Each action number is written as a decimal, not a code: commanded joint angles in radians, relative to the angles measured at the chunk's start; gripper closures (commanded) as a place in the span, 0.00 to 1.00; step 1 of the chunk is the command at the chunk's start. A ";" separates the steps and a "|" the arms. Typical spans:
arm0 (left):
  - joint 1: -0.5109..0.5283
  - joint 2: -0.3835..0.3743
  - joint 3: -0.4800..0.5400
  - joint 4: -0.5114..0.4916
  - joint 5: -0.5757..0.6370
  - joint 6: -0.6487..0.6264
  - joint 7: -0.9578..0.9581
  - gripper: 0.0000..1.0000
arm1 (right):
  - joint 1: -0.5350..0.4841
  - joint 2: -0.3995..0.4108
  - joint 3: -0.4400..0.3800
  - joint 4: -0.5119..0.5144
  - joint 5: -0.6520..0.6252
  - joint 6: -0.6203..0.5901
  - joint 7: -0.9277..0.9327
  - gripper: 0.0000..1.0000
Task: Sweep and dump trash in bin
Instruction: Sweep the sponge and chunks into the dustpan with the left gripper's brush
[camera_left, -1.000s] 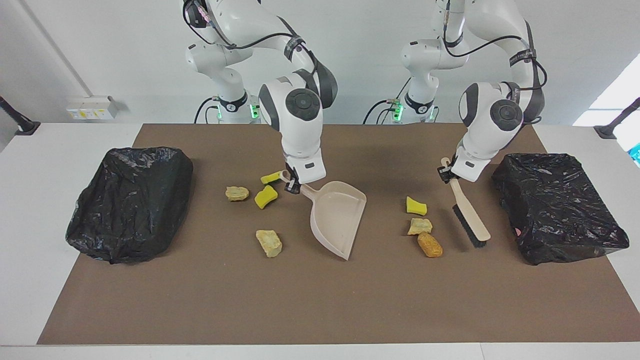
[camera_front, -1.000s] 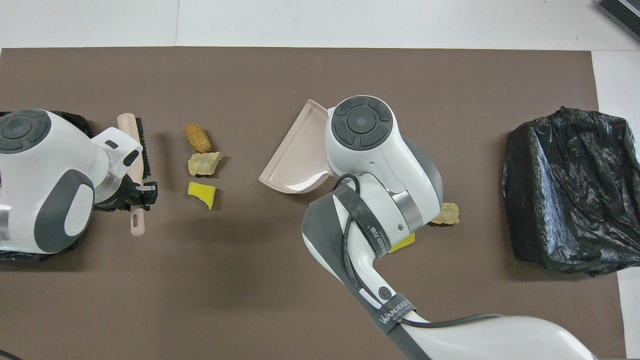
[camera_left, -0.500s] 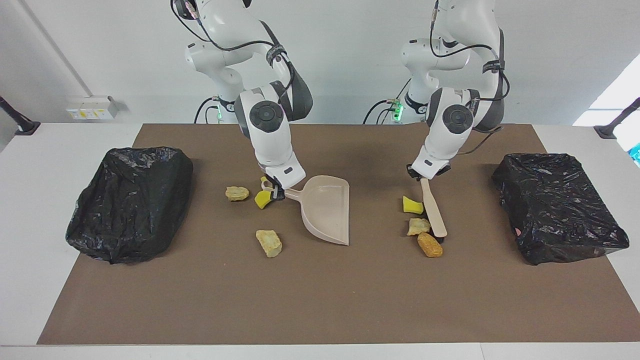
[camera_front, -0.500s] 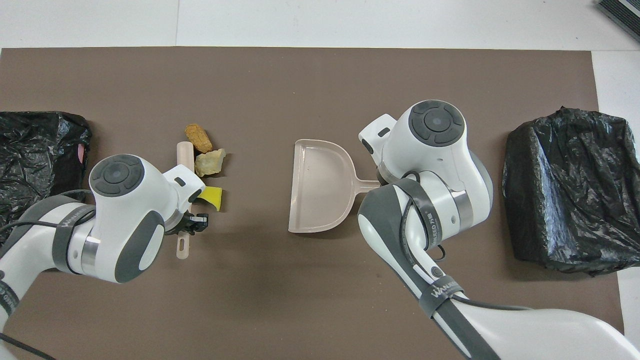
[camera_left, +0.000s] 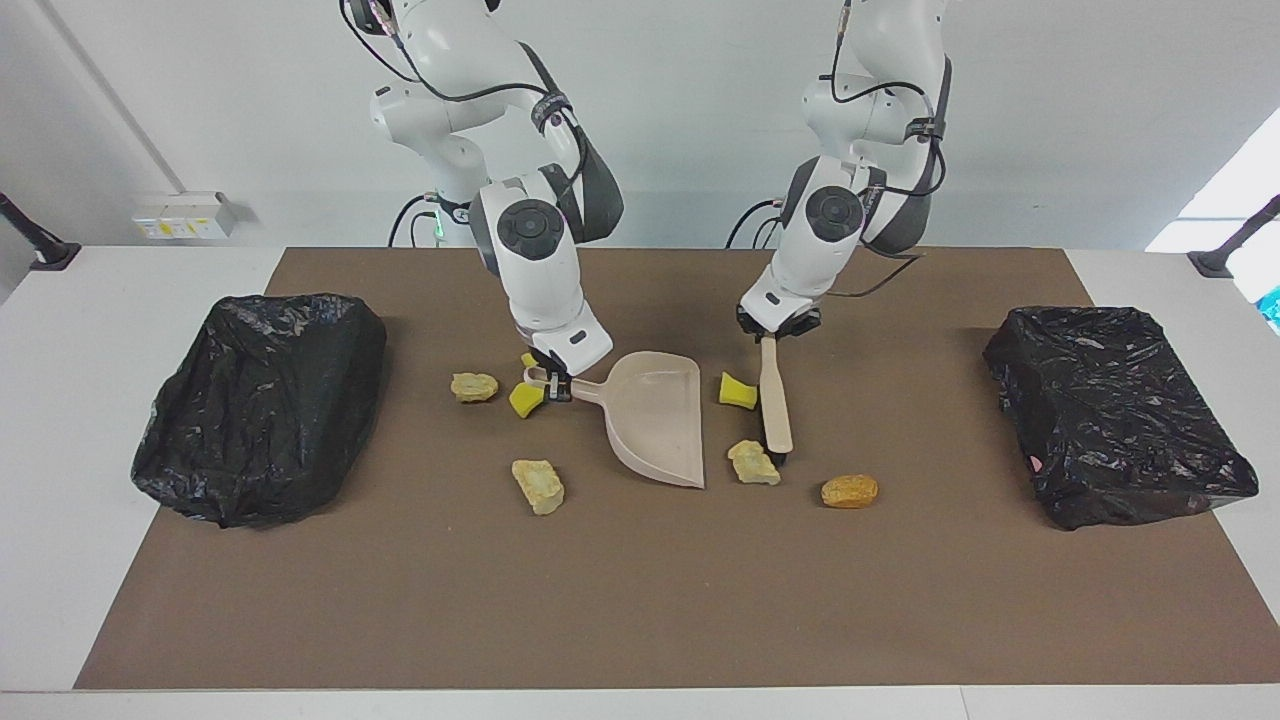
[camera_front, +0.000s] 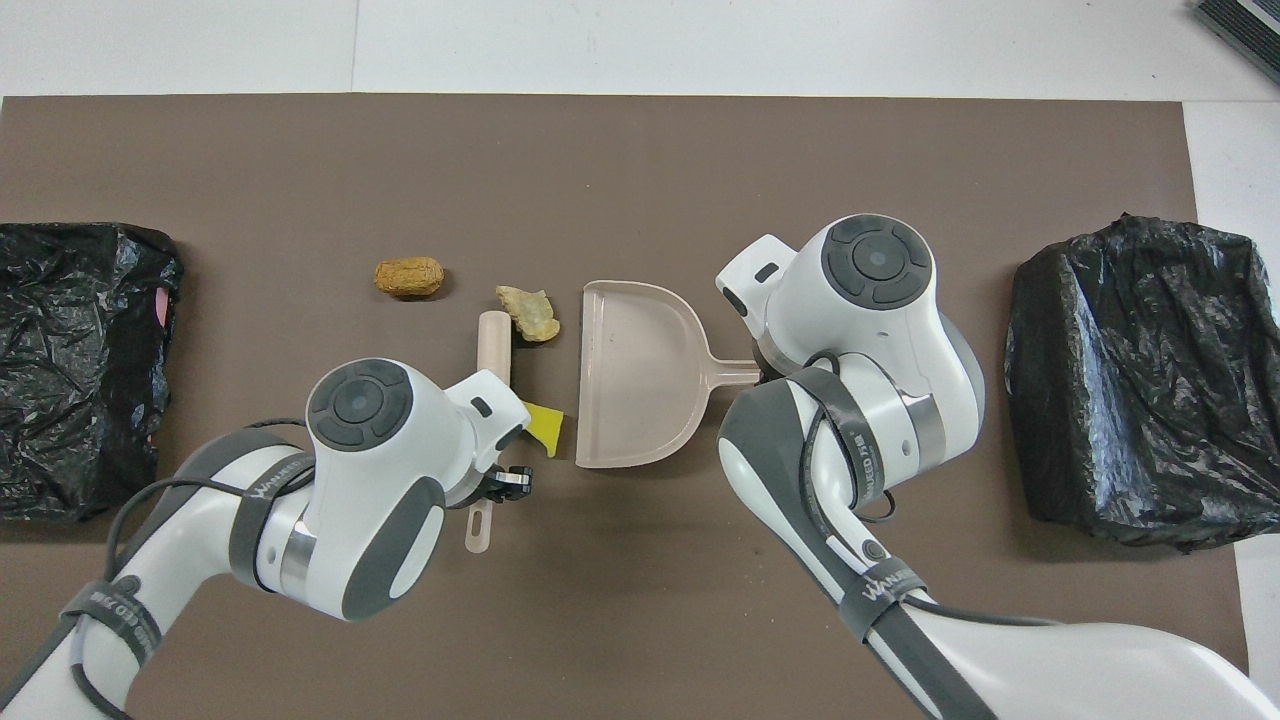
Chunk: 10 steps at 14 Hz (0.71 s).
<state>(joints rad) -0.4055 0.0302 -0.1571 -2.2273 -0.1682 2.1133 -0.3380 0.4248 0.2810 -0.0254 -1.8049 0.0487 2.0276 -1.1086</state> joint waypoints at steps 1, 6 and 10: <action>-0.090 -0.033 0.013 -0.015 -0.024 0.016 -0.061 1.00 | -0.001 -0.025 0.005 -0.039 0.007 0.019 -0.040 1.00; -0.095 -0.058 0.024 0.112 -0.068 -0.129 -0.072 1.00 | -0.001 -0.025 0.005 -0.047 0.003 0.031 -0.039 1.00; 0.055 -0.093 0.027 0.150 -0.015 -0.219 -0.011 1.00 | -0.003 -0.025 0.005 -0.047 0.003 0.034 -0.039 1.00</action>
<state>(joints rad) -0.4219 -0.0496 -0.1266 -2.0823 -0.2114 1.9181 -0.3943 0.4251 0.2810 -0.0250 -1.8100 0.0485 2.0352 -1.1090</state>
